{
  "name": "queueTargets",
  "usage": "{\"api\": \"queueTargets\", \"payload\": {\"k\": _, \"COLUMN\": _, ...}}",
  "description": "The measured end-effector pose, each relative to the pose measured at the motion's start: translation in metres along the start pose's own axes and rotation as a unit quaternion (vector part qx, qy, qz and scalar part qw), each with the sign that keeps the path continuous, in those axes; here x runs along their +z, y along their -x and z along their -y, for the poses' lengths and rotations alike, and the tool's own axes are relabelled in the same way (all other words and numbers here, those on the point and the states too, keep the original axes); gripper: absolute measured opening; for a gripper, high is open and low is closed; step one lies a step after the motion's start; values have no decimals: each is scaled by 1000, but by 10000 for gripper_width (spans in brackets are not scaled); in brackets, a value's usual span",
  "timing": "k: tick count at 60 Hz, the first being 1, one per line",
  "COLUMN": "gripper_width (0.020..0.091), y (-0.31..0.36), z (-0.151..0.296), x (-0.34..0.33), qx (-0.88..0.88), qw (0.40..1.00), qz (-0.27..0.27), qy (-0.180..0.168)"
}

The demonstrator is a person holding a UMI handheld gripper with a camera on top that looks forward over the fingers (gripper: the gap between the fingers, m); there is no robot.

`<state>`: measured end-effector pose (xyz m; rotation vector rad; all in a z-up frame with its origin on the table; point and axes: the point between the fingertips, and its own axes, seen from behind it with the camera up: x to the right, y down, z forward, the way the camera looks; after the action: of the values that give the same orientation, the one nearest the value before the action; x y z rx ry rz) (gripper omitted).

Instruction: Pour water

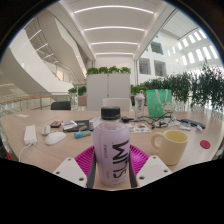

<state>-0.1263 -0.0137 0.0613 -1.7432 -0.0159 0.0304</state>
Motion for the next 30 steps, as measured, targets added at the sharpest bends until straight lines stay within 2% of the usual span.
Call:
{"api": "queueTargets", "payload": {"k": 6, "gripper_width": 417, "y": 3, "z": -3, "x": 4, "qx": 22, "qw": 999, "qz": 13, "qy": 30}}
{"api": "queueTargets", "payload": {"k": 7, "gripper_width": 397, "y": 6, "z": -2, "x": 4, "qx": 24, "qw": 999, "qz": 21, "qy": 38}}
{"api": "queueTargets", "payload": {"k": 12, "gripper_width": 391, "y": 33, "z": 3, "x": -1, "qx": 37, "qw": 992, "qz": 84, "qy": 86}}
{"api": "queueTargets", "payload": {"k": 16, "gripper_width": 392, "y": 44, "z": 39, "x": -2, "qx": 94, "qw": 986, "qz": 118, "qy": 77}}
{"api": "queueTargets", "payload": {"k": 17, "gripper_width": 372, "y": 45, "z": 52, "x": -4, "qx": 116, "qw": 982, "qz": 128, "qy": 73}}
{"api": "queueTargets", "payload": {"k": 18, "gripper_width": 392, "y": 45, "z": 65, "x": -6, "qx": 141, "qw": 978, "qz": 138, "qy": 68}}
{"api": "queueTargets", "payload": {"k": 22, "gripper_width": 392, "y": 37, "z": 122, "x": -2, "qx": 257, "qw": 952, "qz": 155, "qy": 56}}
{"api": "queueTargets", "payload": {"k": 25, "gripper_width": 392, "y": 9, "z": 134, "x": 5, "qx": 352, "qw": 921, "qz": 160, "qy": 48}}
{"api": "queueTargets", "payload": {"k": 30, "gripper_width": 390, "y": -19, "z": 151, "x": 16, "qx": 511, "qw": 845, "qz": 148, "qy": 56}}
